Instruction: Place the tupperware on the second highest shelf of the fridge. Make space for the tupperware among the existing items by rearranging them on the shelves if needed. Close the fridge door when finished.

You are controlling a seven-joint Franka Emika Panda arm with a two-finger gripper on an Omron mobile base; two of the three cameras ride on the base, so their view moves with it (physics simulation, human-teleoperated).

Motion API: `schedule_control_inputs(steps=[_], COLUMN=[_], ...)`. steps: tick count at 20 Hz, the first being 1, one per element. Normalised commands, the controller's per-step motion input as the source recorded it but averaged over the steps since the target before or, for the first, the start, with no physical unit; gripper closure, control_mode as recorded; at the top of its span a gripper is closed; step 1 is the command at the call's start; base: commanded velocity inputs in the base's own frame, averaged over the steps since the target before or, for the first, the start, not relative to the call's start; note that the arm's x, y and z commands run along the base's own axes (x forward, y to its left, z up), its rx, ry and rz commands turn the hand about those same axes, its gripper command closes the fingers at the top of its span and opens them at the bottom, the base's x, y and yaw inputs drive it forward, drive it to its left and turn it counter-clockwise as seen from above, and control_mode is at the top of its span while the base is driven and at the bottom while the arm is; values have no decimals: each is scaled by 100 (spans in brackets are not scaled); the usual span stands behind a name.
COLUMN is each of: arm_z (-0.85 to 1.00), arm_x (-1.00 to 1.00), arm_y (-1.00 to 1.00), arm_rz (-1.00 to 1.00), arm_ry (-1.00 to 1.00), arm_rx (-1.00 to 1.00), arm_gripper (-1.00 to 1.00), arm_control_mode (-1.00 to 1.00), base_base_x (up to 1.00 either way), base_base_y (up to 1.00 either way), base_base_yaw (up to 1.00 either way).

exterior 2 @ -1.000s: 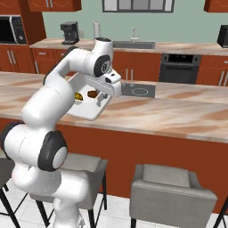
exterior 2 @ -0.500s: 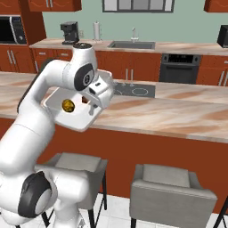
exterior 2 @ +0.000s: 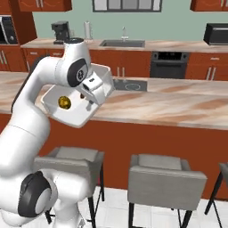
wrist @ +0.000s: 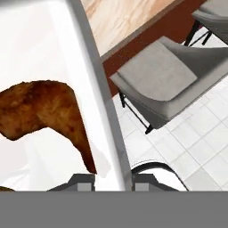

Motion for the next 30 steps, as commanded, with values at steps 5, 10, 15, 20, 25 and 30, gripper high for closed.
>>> schedule_control_inputs(steps=[5,10,15,20,25,30], arm_z=[0,0,0,0,0,0], arm_x=[0,0,0,0,0,0], arm_y=[0,0,0,0,0,0], arm_rz=[0,0,0,0,0,0], arm_ry=[0,0,0,0,0,0], arm_rx=[0,0,0,0,0,0], arm_gripper=[100,100,100,100,100,100], arm_control_mode=[100,100,100,100,100,100], base_base_x=[-92,-9,0,0,9,83], base_base_y=[-12,-6,-14,-32,-58,-75], base_base_yaw=[-54,-86,-87,-86,-76,-46])
